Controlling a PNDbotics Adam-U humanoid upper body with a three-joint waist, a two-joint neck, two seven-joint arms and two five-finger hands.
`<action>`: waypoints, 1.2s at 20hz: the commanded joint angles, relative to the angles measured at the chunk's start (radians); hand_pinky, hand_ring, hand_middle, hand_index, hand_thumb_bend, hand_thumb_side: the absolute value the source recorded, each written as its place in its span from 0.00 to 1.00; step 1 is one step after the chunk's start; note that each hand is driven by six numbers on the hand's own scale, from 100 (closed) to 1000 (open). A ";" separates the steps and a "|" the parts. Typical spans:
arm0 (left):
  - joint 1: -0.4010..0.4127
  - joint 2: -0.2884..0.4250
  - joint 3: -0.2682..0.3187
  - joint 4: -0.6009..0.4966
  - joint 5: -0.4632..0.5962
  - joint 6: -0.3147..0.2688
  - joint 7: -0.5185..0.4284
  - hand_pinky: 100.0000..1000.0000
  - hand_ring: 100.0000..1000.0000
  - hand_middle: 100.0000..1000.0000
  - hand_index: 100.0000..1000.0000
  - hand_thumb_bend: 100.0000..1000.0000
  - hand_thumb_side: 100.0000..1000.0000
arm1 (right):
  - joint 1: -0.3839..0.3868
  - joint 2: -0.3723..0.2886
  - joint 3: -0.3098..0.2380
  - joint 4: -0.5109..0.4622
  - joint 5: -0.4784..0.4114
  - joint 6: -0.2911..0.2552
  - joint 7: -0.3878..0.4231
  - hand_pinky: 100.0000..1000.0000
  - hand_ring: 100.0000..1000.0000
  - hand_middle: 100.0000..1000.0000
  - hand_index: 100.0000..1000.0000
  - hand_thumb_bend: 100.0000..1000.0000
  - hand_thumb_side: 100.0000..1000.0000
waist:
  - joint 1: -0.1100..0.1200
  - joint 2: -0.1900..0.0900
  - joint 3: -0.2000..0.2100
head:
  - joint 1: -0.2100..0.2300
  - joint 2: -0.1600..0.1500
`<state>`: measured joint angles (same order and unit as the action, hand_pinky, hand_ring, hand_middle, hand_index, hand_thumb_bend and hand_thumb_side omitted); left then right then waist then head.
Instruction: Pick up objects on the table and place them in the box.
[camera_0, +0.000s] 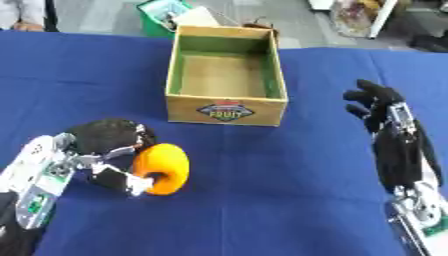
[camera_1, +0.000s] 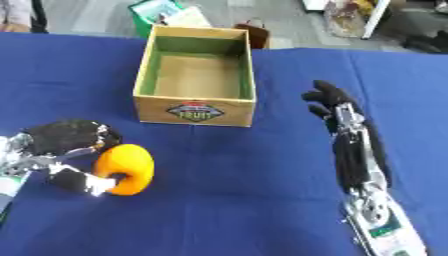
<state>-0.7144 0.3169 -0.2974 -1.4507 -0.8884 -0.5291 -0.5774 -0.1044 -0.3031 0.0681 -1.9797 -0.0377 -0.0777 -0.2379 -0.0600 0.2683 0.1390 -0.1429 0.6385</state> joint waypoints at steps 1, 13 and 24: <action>-0.022 0.012 0.024 -0.053 0.061 -0.006 -0.050 0.33 0.43 0.40 0.55 0.00 0.15 | -0.003 -0.007 -0.005 -0.020 -0.005 0.002 0.000 0.86 0.89 0.65 0.85 0.00 1.00 | 0.002 -0.015 0.002 | -0.002 -0.013; -0.092 0.047 0.112 -0.151 0.177 0.101 -0.049 0.25 0.36 0.35 0.53 0.00 0.20 | -0.005 -0.008 -0.004 -0.020 -0.006 0.002 0.000 0.86 0.89 0.65 0.85 0.00 1.00 | -0.003 -0.015 0.001 | 0.000 -0.017; -0.250 0.082 0.199 -0.045 0.014 0.149 0.178 0.22 0.34 0.33 0.49 0.00 0.22 | -0.053 -0.011 0.018 -0.020 -0.025 -0.011 0.026 0.86 0.89 0.65 0.85 0.00 1.00 | -0.001 0.010 -0.080 | 0.085 -0.064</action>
<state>-0.9388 0.3712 -0.1215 -1.4984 -0.8560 -0.3881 -0.4313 -0.1479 -0.3029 0.0866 -1.9797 -0.0550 -0.0857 -0.2168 -0.0647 0.2962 0.0562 -0.0679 0.5914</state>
